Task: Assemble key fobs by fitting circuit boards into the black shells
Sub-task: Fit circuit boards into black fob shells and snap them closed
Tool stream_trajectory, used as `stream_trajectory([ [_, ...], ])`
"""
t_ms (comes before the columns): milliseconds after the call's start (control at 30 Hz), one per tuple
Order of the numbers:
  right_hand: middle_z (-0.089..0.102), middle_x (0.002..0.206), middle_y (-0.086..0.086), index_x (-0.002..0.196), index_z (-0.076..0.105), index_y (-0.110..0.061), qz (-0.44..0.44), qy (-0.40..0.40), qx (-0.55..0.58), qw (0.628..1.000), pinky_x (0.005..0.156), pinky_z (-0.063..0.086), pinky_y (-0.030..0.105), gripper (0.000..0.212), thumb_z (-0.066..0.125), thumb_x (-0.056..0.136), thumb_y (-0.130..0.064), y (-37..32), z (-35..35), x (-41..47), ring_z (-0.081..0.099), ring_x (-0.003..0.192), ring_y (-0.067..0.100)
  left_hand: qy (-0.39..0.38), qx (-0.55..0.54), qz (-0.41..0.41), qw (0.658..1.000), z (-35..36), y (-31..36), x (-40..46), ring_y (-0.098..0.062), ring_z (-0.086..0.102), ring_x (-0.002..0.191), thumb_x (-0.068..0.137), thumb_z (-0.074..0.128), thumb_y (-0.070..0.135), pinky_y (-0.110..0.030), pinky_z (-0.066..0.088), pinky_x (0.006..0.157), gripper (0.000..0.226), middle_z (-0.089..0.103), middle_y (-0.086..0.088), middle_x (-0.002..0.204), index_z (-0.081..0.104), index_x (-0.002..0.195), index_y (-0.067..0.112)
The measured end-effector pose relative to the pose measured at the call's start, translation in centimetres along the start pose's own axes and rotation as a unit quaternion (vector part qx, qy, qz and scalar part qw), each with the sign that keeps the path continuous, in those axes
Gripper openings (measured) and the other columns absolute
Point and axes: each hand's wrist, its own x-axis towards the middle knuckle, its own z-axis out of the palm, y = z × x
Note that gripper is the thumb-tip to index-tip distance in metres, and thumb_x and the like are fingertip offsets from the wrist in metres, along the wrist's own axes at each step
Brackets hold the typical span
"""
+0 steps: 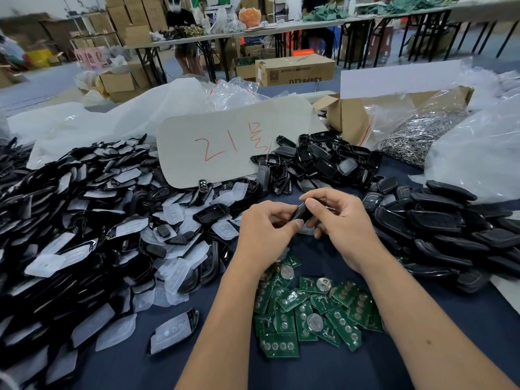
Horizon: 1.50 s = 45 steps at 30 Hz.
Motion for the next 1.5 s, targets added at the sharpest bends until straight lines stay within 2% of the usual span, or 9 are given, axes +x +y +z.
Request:
stream_trajectory([
  [233,0.073,0.086,0.009,0.105,0.075,-0.006,0.022,-0.002,0.054,0.998,0.068,0.06,0.032,0.013,0.062,0.102,-0.004,0.1,-0.2,0.1,0.066,0.072,0.021,0.022,-0.03,-0.008,0.999,-0.2,-0.3,0.2,-0.011,0.073,0.073,0.081,0.086,0.007,-0.025,0.056,0.07,0.027,0.077,0.007,0.077,0.079,0.082,0.034],
  [467,0.076,0.103,0.015,0.114,0.075,-0.013,0.013,-0.042,0.047,0.998,0.079,0.062,0.035,0.025,0.069,0.095,0.002,-0.1,-0.2,-0.1,0.07,0.078,0.021,0.032,-0.034,-0.018,0.999,-0.7,-0.4,0.5,-0.007,0.068,0.065,0.078,0.088,0.002,-0.032,0.06,0.07,0.029,0.075,0.006,0.071,0.078,0.079,0.029],
  [600,0.074,0.092,0.024,0.104,0.078,-0.016,-0.009,-0.033,0.015,0.999,0.077,0.058,0.037,0.025,0.074,0.09,0.005,-0.2,-0.3,-0.2,0.066,0.075,0.025,0.021,-0.032,-0.017,0.999,-0.8,-0.5,0.5,-0.007,0.067,0.066,0.077,0.088,0.0,-0.022,0.056,0.066,0.02,0.075,0.002,0.073,0.08,0.085,0.017],
  [833,0.075,0.089,-0.002,0.093,0.078,-0.018,-0.084,-0.031,-0.112,0.99,0.077,0.058,0.033,0.024,0.081,0.083,0.004,-0.7,0.4,-0.5,0.073,0.084,0.016,0.03,0.057,0.037,0.997,-1.1,-0.5,0.4,-0.008,0.071,0.085,0.075,0.087,0.0,-0.031,0.06,0.082,0.03,0.074,0.006,0.091,0.078,0.097,0.019],
  [933,0.07,0.095,-0.005,0.093,0.077,-0.016,-0.127,-0.038,-0.183,0.974,0.079,0.058,0.038,0.025,0.083,0.079,0.004,-0.8,0.7,-0.6,0.07,0.086,0.017,0.029,0.071,0.063,0.995,-0.8,-0.1,0.2,-0.005,0.071,0.082,0.074,0.083,-0.003,-0.026,0.061,0.081,0.054,0.071,0.011,0.083,0.068,0.111,0.033],
  [1033,0.071,0.097,-0.006,0.101,0.073,-0.02,-0.117,-0.032,-0.146,0.982,0.078,0.059,0.034,0.031,0.083,0.081,0.002,-0.7,0.7,-0.6,0.07,0.084,0.016,0.048,0.07,0.075,0.994,-0.4,-0.1,0.3,-0.004,0.071,0.077,0.074,0.082,-0.003,-0.023,0.06,0.077,0.061,0.069,0.012,0.079,0.063,0.114,0.038],
  [1133,0.07,0.097,-0.002,0.115,0.068,-0.026,-0.071,-0.004,-0.054,0.996,0.071,0.057,0.029,0.034,0.08,0.086,-0.014,-0.4,0.4,-0.3,0.067,0.077,0.018,0.065,-0.01,0.025,0.998,-0.2,-0.2,0.6,-0.007,0.071,0.074,0.075,0.088,0.003,-0.026,0.061,0.074,0.052,0.07,0.007,0.078,0.066,0.109,0.035],
  [1267,0.062,0.065,-0.004,0.096,0.077,-0.025,-0.024,0.004,-0.015,1.0,0.055,0.044,0.023,0.01,0.068,0.1,-0.023,0.2,0.4,0.0,0.05,0.056,0.009,0.044,-0.157,-0.052,0.985,-0.2,-0.4,0.7,-0.02,0.07,0.079,0.075,0.089,0.001,-0.043,0.061,0.081,0.03,0.074,-0.013,0.087,0.069,0.092,0.016],
  [1500,0.044,0.055,-0.001,0.082,0.077,-0.015,0.005,-0.031,0.033,0.999,0.046,0.029,0.02,0.021,0.07,0.098,-0.027,-0.3,0.1,0.0,0.032,0.05,0.014,-0.037,-0.318,-0.105,0.942,-0.5,-0.5,0.5,-0.033,0.074,0.097,0.071,0.085,-0.006,-0.039,0.063,0.085,0.043,0.073,-0.019,0.098,0.059,0.106,-0.008],
])
